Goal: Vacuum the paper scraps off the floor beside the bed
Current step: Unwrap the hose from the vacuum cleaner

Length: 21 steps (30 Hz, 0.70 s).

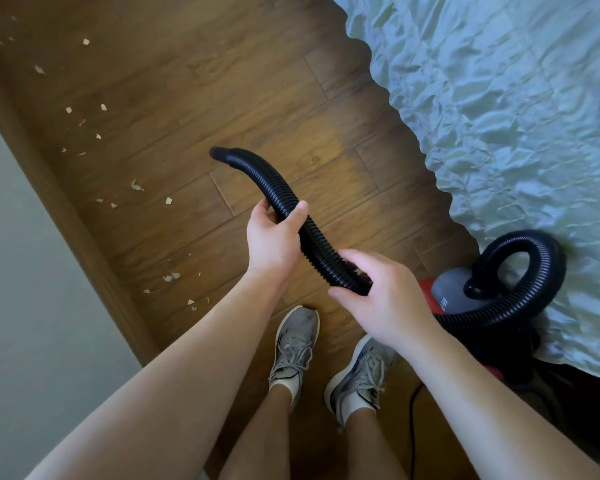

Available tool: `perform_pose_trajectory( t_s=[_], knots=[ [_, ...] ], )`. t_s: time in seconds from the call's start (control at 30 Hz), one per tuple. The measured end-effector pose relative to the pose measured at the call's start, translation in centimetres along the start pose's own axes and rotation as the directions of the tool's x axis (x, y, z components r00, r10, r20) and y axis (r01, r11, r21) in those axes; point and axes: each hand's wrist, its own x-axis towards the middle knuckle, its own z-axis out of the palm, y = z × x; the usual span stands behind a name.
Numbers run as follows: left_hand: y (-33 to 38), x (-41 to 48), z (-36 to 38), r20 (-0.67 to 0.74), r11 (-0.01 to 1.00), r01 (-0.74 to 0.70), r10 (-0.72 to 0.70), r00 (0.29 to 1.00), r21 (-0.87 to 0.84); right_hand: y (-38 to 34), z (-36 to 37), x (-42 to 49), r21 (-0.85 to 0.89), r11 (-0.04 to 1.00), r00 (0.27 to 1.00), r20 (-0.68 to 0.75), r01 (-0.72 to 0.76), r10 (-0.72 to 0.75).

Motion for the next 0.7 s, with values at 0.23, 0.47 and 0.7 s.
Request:
perform_pose_trajectory(
  t_s=[0.23, 0.47, 0.7],
  knots=[
    [-0.4, 1.6, -0.8, -0.033, 0.999, 0.009, -0.008, 0.999, 0.043, 2.0, 0.7, -2.6, -0.030, 0.999, 0.998, 0.047, -0.035, 0.037],
    [-2.1, 0.9, 0.3, -0.021, 0.991, -0.016, 0.019, 1.000, 0.130, 4.2, 1.1, -4.3, -0.074, 0.995, 0.995, 0.077, -0.063, 0.069],
    [-3.5, -1.6, 2.6, 0.056, 0.959, -0.142, 0.133, 0.990, 0.246, 6.7, 1.0, -6.7, -0.086, 0.989, 0.985, 0.116, -0.122, 0.131]
  ],
)
